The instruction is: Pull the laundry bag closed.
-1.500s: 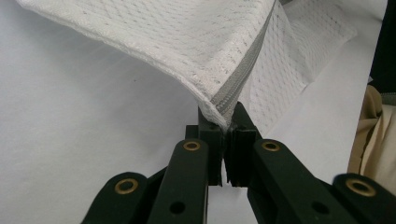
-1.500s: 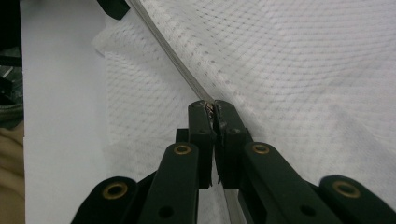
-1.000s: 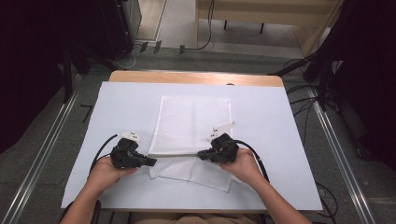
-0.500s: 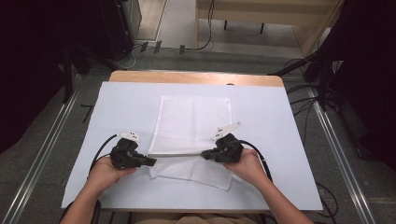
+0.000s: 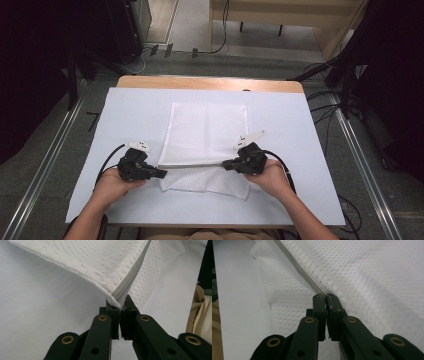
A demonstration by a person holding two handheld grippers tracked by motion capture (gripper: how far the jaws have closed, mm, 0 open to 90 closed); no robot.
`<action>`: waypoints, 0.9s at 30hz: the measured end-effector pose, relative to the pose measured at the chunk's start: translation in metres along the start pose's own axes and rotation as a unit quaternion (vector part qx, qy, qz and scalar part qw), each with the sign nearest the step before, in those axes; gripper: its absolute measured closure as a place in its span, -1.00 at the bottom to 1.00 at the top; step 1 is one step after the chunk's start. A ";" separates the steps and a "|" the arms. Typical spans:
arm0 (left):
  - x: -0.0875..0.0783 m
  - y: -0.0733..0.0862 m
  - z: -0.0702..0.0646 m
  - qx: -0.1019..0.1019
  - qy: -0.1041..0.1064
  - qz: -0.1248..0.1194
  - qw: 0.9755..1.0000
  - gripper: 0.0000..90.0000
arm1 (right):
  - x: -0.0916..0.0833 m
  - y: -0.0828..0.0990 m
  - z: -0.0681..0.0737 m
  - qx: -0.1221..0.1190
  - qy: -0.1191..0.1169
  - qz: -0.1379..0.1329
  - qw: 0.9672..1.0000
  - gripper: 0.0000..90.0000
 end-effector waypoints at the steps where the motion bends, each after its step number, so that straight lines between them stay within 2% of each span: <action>1: 0.000 0.000 0.000 0.000 0.001 0.000 1.000 0.95 | -0.001 0.001 -0.001 0.001 0.000 0.000 1.000 0.96; 9: 0.000 0.000 0.000 -0.001 -0.001 0.000 1.000 0.95 | -0.006 0.007 -0.005 0.009 0.005 -0.001 1.000 0.96; 27: -0.001 0.001 0.001 0.001 -0.001 -0.002 1.000 0.95 | -0.012 0.011 -0.007 0.012 0.008 -0.002 1.000 0.96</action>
Point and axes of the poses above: each handheld gripper's, and its own axes: x roughly forward along the jaws, y roughly out of its underside, z roughly to its left, the point moved 4 cm from there along x, roughly forward along the jaws, and after that the axes turned 2 degrees about z, right-handed, at the moved point
